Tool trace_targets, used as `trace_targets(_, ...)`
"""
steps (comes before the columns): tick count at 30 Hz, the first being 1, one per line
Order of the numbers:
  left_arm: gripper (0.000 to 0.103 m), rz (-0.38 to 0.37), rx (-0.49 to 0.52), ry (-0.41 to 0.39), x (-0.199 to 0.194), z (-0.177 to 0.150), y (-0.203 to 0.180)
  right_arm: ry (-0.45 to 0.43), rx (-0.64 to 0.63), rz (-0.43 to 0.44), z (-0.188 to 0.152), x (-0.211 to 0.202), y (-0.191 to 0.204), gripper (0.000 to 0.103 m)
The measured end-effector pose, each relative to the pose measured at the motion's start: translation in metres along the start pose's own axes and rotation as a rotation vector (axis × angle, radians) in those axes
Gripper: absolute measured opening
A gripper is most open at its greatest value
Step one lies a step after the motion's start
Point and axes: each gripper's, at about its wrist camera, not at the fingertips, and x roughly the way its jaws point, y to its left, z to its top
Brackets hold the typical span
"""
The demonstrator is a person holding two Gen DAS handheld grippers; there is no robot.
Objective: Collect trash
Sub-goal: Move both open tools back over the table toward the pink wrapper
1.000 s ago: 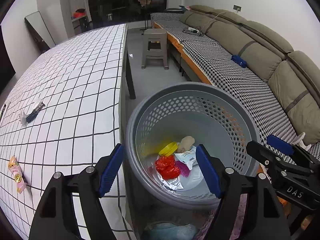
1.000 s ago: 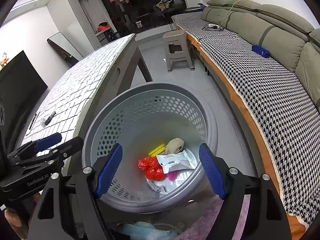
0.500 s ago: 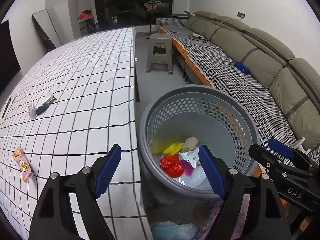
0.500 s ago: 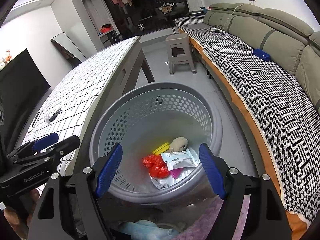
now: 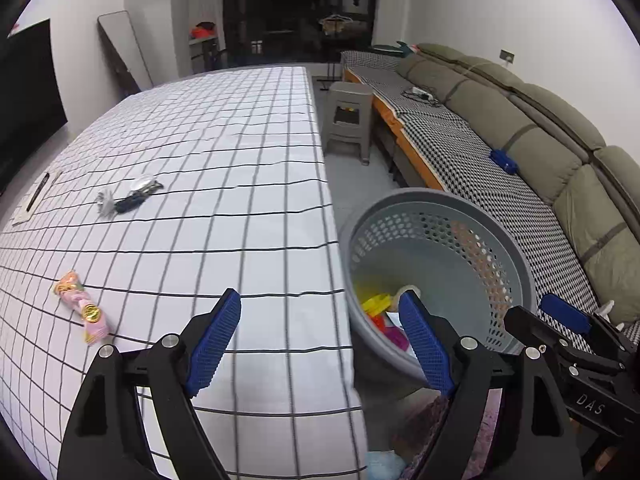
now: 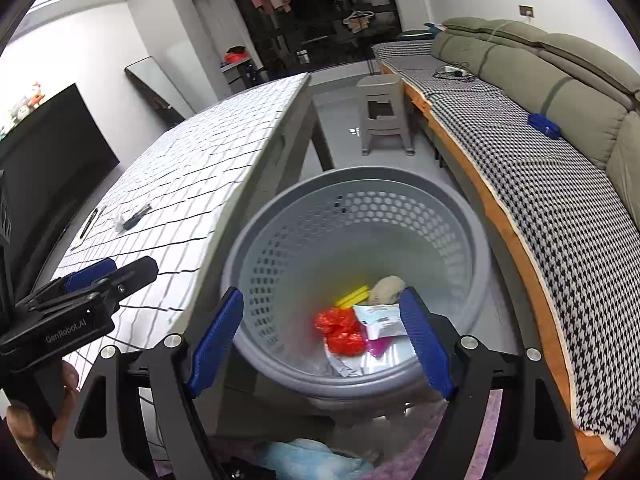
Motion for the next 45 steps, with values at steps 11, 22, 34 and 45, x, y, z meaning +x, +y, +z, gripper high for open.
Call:
trace_targets(11,0.081,0.147,-0.147,-0.023,-0.011,0.001,0.074,0.017,-0.081,0.076,0.010,0.017,0.044,0.077)
trace_targets(22,0.081,0.306,-0.328,-0.011,-0.015,-0.005,0.155,0.055,-0.137,0.128,0.016,0.040,0.071,0.077)
trace_targets(34,0.081,0.351,-0.437,0.060,0.009,-0.012,0.193,0.094,-0.164,0.146,0.020,0.065,0.086,0.077)
trace_targets(45,0.079,0.382,-0.454,0.113,0.034,-0.015,0.203,0.116,-0.148,0.141,0.027,0.077,0.080,0.077)
